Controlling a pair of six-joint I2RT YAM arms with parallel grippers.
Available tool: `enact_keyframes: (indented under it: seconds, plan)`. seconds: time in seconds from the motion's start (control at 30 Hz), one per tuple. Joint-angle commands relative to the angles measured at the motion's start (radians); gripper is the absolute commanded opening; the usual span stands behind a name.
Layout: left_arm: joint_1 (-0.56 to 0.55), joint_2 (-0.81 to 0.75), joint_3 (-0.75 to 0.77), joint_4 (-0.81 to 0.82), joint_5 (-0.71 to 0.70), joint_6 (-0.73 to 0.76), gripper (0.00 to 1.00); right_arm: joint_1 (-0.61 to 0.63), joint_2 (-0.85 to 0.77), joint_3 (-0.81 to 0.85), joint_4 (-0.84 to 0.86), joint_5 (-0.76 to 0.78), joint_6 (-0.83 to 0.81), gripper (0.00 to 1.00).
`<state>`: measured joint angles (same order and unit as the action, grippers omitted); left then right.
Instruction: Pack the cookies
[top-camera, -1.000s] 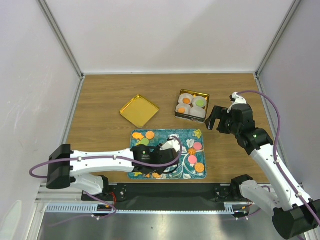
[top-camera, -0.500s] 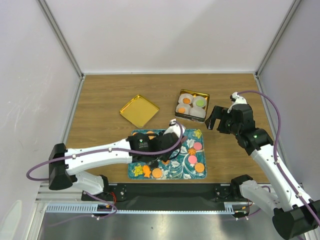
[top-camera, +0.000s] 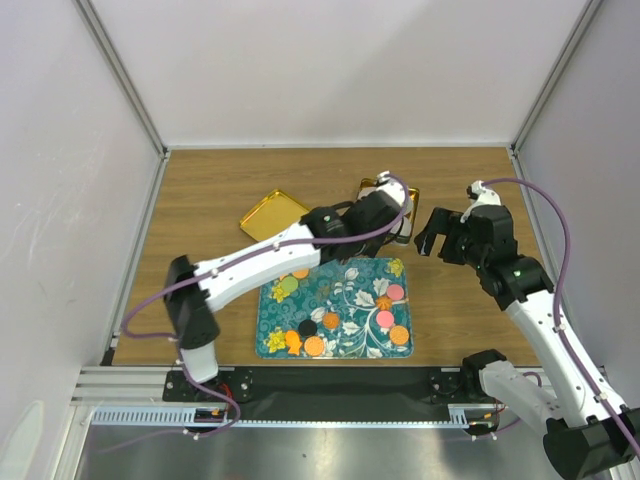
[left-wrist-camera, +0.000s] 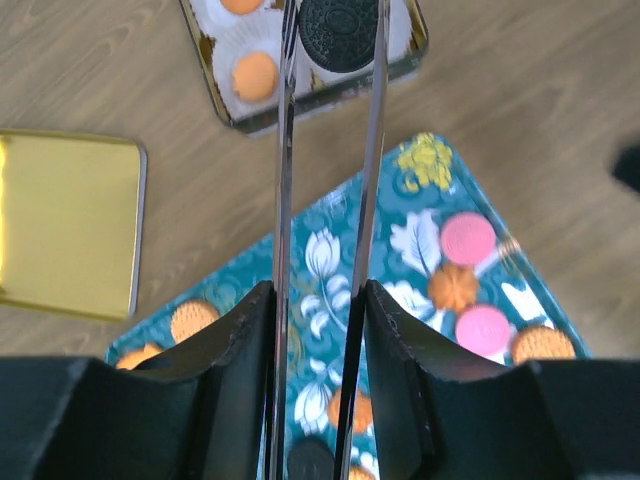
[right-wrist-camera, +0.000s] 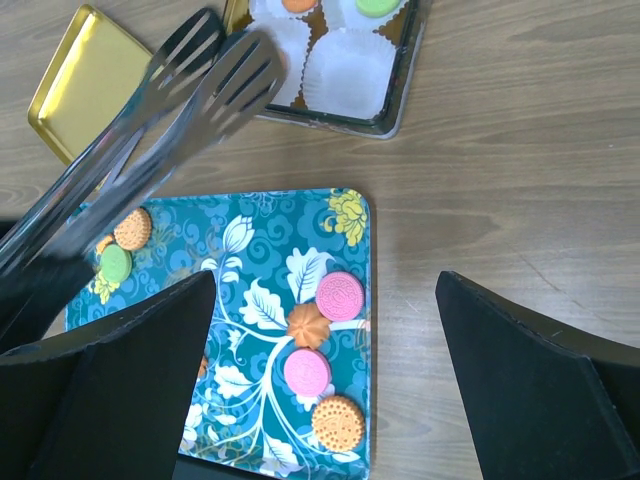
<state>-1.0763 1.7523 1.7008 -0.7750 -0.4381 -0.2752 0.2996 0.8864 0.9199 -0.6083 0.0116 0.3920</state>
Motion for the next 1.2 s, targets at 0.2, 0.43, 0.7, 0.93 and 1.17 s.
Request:
enact_keyframes:
  seconds: [0.2, 0.43, 0.7, 0.93, 1.17]
  plan:
    - [0.07, 0.225, 0.261, 0.005, 0.052, 0.099, 0.43, -0.016, -0.044, 0.063, -0.039, 0.008, -0.019, 1.0]
    - [0.093, 0.325, 0.296, 0.017, 0.084, 0.1, 0.43, -0.027, -0.067, 0.063, -0.062, 0.007, -0.024, 1.0]
    - [0.096, 0.352, 0.287, 0.023, 0.095, 0.094, 0.43, -0.03, -0.083, 0.06, -0.073, 0.002, -0.022, 1.0]
    - [0.101, 0.358, 0.281, 0.029, 0.102, 0.094, 0.45, -0.03, -0.086, 0.059, -0.074, 0.002, -0.024, 1.0]
    - [0.102, 0.36, 0.276, 0.031, 0.108, 0.096, 0.48, -0.03, -0.084, 0.053, -0.068, -0.002, -0.022, 1.0]
